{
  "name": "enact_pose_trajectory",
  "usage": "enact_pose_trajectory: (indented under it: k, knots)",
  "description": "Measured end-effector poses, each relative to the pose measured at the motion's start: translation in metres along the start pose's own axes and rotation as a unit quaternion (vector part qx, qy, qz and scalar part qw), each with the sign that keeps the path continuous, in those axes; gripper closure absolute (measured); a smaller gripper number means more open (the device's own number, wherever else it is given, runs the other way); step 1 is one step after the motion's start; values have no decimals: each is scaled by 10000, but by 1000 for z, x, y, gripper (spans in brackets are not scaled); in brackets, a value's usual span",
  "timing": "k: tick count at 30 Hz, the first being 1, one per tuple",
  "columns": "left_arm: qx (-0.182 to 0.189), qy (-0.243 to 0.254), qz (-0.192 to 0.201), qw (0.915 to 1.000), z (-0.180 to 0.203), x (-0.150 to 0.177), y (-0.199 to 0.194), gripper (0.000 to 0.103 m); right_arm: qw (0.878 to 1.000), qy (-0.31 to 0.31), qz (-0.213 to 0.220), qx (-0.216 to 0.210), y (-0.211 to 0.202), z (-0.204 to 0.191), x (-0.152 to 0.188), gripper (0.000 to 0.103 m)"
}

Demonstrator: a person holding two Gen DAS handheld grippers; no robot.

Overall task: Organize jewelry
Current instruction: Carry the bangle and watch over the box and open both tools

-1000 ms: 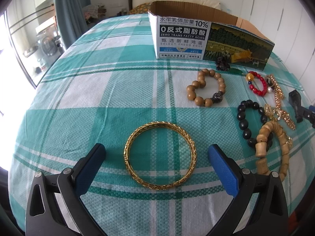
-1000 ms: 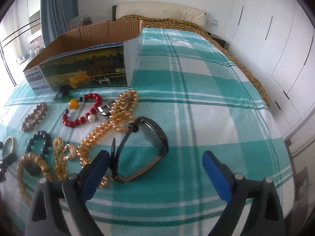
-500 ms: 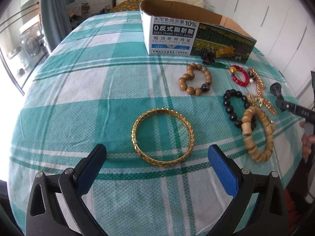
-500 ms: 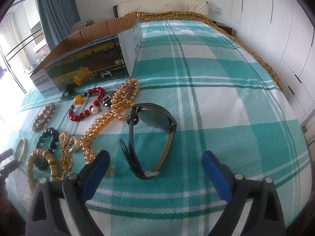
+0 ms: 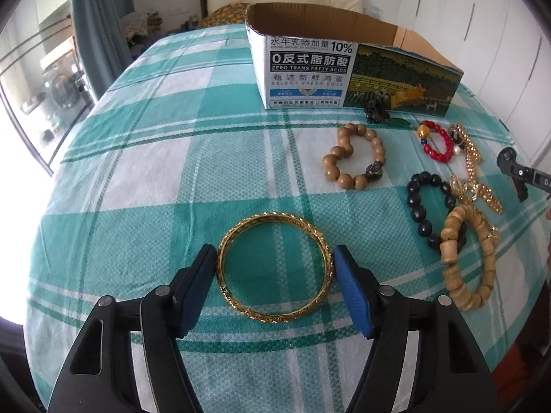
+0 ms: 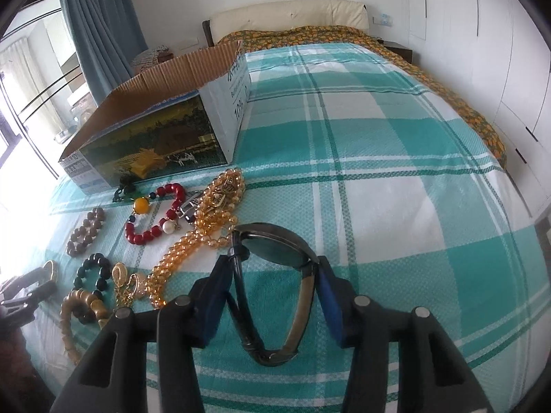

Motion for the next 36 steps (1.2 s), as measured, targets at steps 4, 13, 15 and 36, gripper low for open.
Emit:
enact_pose_trajectory:
  k: [4, 13, 15, 36]
  knots:
    - [158, -160, 126, 9997, 0, -15, -19, 33, 9997, -204, 120, -89, -22, -6, -10, 54]
    - [757, -208, 680, 9946, 20, -113, -77, 33, 9954, -698, 501, -422, -59, -47, -79, 54]
    - [833, -219, 787, 9932, 25, -140, -83, 33, 9932, -803, 631, -554, -65, -64, -101, 54]
    - [392, -300, 133, 9987, 51, -264, 56, 31, 9917, -887, 108, -929, 89, -133, -217, 51]
Point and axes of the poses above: each gripper's, at about its wrist camera, not at the fingertips, and y roughly the way its jaws point, z to its right, x to its underside, the point moved 10 cm from there along y, roughly the way its jaws point, and after that the axes turned 7 degrees about -x, right-handed, at the moved point
